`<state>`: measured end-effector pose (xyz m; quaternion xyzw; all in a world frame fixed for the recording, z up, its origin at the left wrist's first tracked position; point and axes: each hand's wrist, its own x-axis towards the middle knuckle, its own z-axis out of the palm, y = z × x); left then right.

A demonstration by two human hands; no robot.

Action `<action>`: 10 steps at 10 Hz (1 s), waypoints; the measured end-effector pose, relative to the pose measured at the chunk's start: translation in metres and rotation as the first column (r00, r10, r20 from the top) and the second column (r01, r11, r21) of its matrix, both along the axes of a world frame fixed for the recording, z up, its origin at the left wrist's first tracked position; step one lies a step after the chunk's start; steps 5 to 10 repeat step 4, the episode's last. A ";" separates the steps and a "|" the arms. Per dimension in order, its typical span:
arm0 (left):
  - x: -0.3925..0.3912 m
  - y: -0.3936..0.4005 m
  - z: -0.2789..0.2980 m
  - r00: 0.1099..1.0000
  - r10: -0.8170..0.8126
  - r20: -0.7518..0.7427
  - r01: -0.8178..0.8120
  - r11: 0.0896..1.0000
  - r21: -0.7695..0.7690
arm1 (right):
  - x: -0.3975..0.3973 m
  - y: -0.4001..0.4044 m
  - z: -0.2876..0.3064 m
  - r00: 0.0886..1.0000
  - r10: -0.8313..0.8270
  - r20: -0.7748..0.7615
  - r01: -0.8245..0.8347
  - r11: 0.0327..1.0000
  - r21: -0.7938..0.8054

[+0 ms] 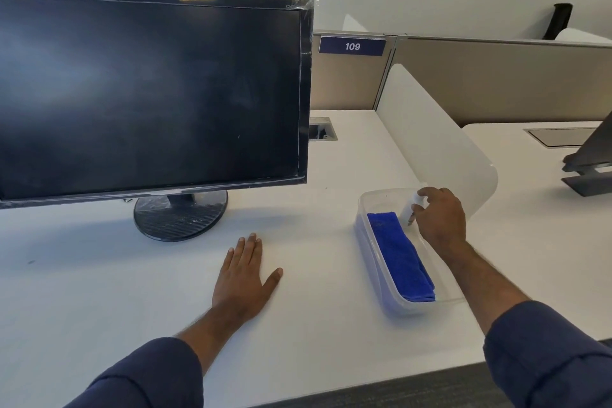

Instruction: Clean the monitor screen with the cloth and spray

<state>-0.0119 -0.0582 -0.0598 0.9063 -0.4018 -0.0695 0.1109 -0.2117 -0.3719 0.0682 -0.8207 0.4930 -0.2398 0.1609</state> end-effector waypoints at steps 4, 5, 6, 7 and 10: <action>0.004 0.007 0.008 0.999 0.011 -0.047 -0.013 0.999 -0.033 | 0.025 0.059 0.000 0.997 0.071 0.036 -0.063 0.980 -0.190; 0.004 0.007 0.008 0.999 0.011 -0.047 -0.013 0.999 -0.033 | 0.025 0.059 0.000 0.997 0.071 0.036 -0.063 0.980 -0.190; 0.004 0.007 0.008 0.999 0.011 -0.047 -0.013 0.999 -0.033 | 0.025 0.059 0.000 0.997 0.071 0.036 -0.063 0.980 -0.190; 0.004 0.007 0.008 0.999 0.011 -0.047 -0.013 0.999 -0.033 | 0.025 0.059 0.000 0.997 0.071 0.036 -0.063 0.980 -0.190; 0.004 0.007 0.008 0.999 0.011 -0.047 -0.013 0.999 -0.033 | 0.025 0.059 0.000 0.997 0.071 0.036 -0.063 0.980 -0.190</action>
